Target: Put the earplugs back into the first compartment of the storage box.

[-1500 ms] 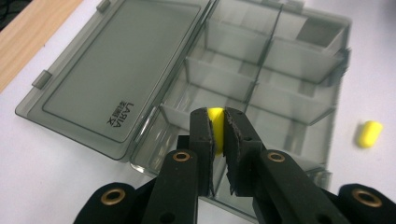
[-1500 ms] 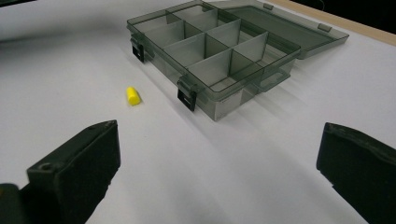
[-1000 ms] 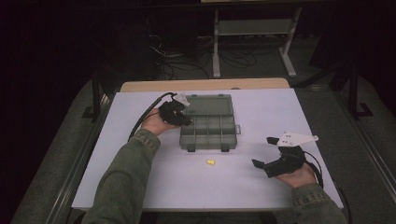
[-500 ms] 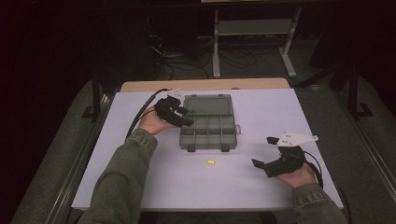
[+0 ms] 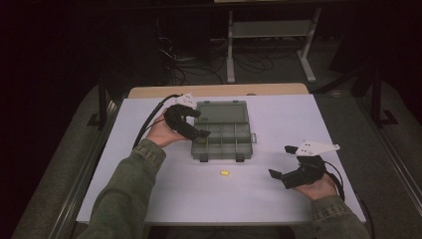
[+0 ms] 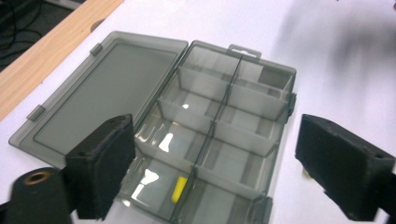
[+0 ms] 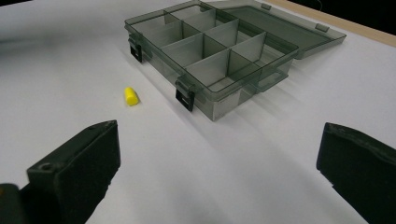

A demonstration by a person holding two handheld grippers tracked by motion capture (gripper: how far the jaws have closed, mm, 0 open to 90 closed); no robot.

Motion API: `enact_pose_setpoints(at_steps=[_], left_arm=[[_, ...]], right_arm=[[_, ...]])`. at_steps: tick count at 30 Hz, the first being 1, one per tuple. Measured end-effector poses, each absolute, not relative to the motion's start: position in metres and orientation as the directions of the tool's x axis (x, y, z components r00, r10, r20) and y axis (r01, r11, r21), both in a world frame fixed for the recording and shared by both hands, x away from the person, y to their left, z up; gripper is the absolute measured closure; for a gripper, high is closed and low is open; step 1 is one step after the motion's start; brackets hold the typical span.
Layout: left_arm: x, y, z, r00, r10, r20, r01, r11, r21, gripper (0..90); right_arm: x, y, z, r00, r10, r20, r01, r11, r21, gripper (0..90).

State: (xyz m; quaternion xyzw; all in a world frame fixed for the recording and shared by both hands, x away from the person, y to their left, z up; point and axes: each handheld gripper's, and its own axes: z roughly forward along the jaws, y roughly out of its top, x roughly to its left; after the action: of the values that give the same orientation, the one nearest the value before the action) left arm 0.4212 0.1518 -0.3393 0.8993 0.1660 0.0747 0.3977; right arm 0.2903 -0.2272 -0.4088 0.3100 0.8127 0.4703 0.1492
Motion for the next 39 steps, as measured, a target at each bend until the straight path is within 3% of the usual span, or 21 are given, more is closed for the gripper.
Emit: enact_pose_setpoints(at_steps=[6,16,39], left_arm=[[0.411,0.148,-0.341,0.935,0.355,-0.001,0.235,-0.617,0.751,0.1],[0.390,0.148,-0.344,0.941,0.337,0.026,0.201,-0.619,0.759,0.0],[0.357,0.114,-0.372,0.983,0.180,0.020,0.108,-0.673,0.731,0.0]], right_arm=[[0.290,-0.228,-0.409,-0.762,0.646,0.050,0.364,0.362,0.858,0.0],[0.290,-0.227,-0.409,-0.762,0.645,0.051,0.365,0.364,0.857,0.0],[0.290,-0.226,-0.409,-0.766,0.641,0.050,0.367,0.372,0.852,0.0]])
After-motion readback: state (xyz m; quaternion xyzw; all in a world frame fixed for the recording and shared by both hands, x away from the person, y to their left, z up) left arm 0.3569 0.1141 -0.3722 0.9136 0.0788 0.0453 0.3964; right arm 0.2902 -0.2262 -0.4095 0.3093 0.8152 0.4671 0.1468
